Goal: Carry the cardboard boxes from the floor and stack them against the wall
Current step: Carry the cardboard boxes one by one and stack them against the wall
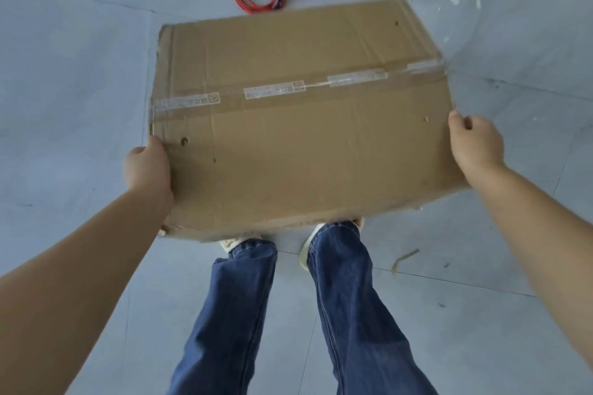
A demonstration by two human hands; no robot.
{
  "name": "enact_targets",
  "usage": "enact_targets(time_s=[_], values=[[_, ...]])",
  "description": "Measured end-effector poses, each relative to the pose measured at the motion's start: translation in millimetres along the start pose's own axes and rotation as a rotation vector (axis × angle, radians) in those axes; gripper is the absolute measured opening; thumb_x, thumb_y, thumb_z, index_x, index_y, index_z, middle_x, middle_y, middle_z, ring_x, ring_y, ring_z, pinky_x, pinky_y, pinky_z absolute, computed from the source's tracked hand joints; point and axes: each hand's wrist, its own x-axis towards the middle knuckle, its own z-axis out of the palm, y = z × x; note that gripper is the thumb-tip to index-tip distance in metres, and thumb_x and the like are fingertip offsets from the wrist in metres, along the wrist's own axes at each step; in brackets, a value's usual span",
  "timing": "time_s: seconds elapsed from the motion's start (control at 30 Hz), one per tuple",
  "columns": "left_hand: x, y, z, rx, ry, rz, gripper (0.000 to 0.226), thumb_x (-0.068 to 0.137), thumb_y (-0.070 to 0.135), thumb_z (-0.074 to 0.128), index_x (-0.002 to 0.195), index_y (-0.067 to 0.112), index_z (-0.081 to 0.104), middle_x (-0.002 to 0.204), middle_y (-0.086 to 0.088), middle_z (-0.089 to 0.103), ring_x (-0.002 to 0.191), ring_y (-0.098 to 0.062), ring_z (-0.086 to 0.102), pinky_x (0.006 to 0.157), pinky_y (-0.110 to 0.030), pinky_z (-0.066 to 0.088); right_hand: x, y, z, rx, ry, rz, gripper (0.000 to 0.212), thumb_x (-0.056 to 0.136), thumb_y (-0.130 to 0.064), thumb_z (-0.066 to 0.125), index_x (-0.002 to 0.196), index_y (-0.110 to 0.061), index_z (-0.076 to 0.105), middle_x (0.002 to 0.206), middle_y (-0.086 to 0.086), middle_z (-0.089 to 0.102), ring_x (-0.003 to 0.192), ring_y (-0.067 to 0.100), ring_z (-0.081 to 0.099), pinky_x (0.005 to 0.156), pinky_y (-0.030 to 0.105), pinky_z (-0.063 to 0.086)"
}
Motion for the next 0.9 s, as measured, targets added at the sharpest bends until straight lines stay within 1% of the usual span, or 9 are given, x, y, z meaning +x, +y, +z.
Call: enact_targets(time_s=[0.07,0.2,0.33,0.43,0.57,0.63,0.73,0.8,0.9], values=[[-4,17,-29,0.002,0.016,0.007,0.022,0.086,0.031,0.038,0.069,0.018,0.041,0.069,0.001,0.035,0.062,-0.015,0.035,0.056,-0.029,0.027,-28,-11,-14,0.002,0.020,0.006,0.045,0.100,-0.033,0.037,0.067,-0.003,0.045,0.100,0.035,0.058,0.095,0.045,0.055,0.068,0.036,0.030],[-25,30,-92,0.040,0.010,-0.039,0.019,0.084,0.030,0.038,0.070,0.016,0.040,0.071,0.000,0.033,0.063,-0.016,0.032,0.057,-0.031,0.025,-89,-22,-47,0.014,0.017,0.037,0.041,0.100,-0.031,0.038,0.074,-0.001,0.050,0.096,0.033,0.059,0.091,0.043,0.055,0.068,0.036,0.030],[-59,22,-157,0.016,-0.014,-0.042,0.024,0.087,0.029,0.038,0.069,0.014,0.042,0.070,-0.003,0.034,0.061,-0.019,0.033,0.057,-0.031,0.024,-152,-32,-91,0.044,0.048,0.025,0.046,0.100,-0.031,0.038,0.059,-0.008,0.039,0.062,0.011,0.046,0.069,0.031,0.047,0.058,0.035,0.028],[-82,17,-205,-0.082,-0.025,-0.093,0.026,0.089,0.030,0.041,0.072,0.011,0.046,0.074,-0.006,0.040,0.065,-0.021,0.037,0.058,-0.033,0.026,-190,-51,-126,0.074,0.100,-0.020,0.047,0.099,-0.031,0.039,0.058,-0.008,0.037,0.057,0.009,0.042,0.059,0.029,0.042,0.050,0.033,0.025],[-120,27,-278,-0.222,-0.038,-0.182,0.021,0.088,0.029,0.042,0.090,0.010,0.050,0.085,-0.007,0.044,0.078,-0.022,0.040,0.066,-0.033,0.029,-244,-100,-183,0.102,0.139,-0.137,0.045,0.099,-0.031,0.040,0.061,-0.006,0.038,0.059,0.011,0.040,0.057,0.027,0.039,0.051,0.034,0.025],[-137,34,-318,-0.271,-0.027,-0.198,0.017,0.087,0.027,0.042,0.077,0.013,0.047,0.074,-0.003,0.038,0.070,-0.018,0.036,0.058,-0.032,0.024,-275,-127,-211,0.112,0.161,-0.192,0.044,0.099,-0.031,0.040,0.064,-0.004,0.041,0.061,0.012,0.041,0.058,0.026,0.038,0.052,0.035,0.026],[-148,44,-372,-0.419,-0.021,-0.203,0.024,0.081,0.023,0.046,0.060,0.019,0.034,0.063,0.000,0.028,0.057,-0.014,0.027,0.054,-0.030,0.018,-310,-161,-240,0.148,0.203,-0.283,0.046,0.099,-0.031,0.042,0.059,-0.009,0.034,0.057,0.008,0.036,0.053,0.022,0.034,0.050,0.034,0.025],[-145,47,-404,-0.501,0.001,-0.201,0.026,0.078,0.021,0.047,0.058,0.020,0.030,0.059,0.001,0.025,0.052,-0.014,0.024,0.053,-0.030,0.016,-327,-180,-251,0.183,0.222,-0.339,0.046,0.098,-0.031,0.042,0.058,-0.010,0.033,0.057,0.007,0.037,0.052,0.019,0.034,0.050,0.034,0.025],[-141,61,-443,-0.567,0.019,-0.189,0.022,0.074,0.022,0.049,0.058,0.021,0.034,0.058,0.002,0.029,0.053,-0.015,0.026,0.054,-0.030,0.017,-345,-210,-259,0.246,0.199,-0.382,0.046,0.099,-0.032,0.041,0.065,-0.001,0.044,0.061,0.011,0.043,0.055,0.020,0.039,0.052,0.033,0.028]])
